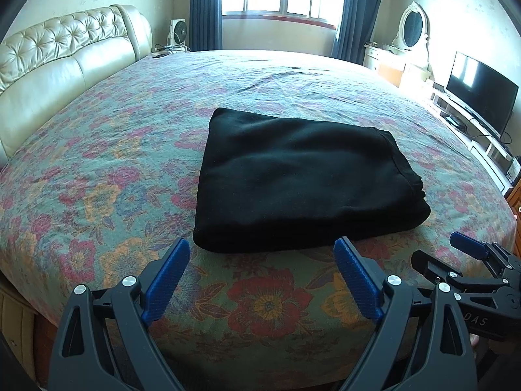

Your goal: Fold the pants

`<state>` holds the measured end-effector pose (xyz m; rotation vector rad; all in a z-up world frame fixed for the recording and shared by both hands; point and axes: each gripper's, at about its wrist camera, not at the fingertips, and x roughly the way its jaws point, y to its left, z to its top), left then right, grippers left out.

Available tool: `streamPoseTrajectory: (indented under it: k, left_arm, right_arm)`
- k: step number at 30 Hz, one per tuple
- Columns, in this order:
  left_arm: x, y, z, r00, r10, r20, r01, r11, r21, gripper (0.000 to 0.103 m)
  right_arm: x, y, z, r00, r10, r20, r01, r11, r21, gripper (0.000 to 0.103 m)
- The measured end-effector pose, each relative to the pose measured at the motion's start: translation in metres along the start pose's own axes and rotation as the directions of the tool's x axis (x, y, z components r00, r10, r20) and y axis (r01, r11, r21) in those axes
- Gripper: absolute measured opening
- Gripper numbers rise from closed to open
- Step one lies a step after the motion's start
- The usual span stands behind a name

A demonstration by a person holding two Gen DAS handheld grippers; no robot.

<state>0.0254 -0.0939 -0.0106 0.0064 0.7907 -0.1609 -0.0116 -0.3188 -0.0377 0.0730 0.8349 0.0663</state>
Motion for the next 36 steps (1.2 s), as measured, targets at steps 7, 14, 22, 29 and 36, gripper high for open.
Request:
streamPoseTrajectory:
  k: [7,14,22,29,36]
  left_arm:
    - [0.0,0.002,0.001,1.0,-0.011,0.002,0.011,1.0,-0.013,0.089]
    - [-0.003,0.0,0.005,1.0,0.009,-0.001,-0.009,0.999,-0.037,0.089]
    - [-0.01,-0.001,0.005,0.998,0.066,-0.002,-0.066,0.997,-0.049,0.092]
    - [-0.021,-0.013,0.006,0.999,0.028,0.04,-0.029,0.999,0.035,0.092]
    - [-0.024,-0.016,0.002,0.998,0.058,0.021,-0.058,0.998,0.025,0.092]
  right_arm:
    - [0.001,0.0,-0.001,1.0,0.002,-0.004,-0.002,1.0,-0.002,0.093]
    - [0.001,0.0,-0.002,1.0,0.006,-0.009,-0.006,1.0,0.0,0.093]
    - [0.003,-0.002,-0.003,1.0,0.01,-0.019,-0.01,1.0,0.002,0.093]
    - [0.005,-0.008,-0.004,1.0,0.011,-0.023,-0.01,1.0,0.014,0.093]
    - [-0.007,-0.032,0.0,1.0,-0.016,0.011,0.015,0.998,0.063,0.093]
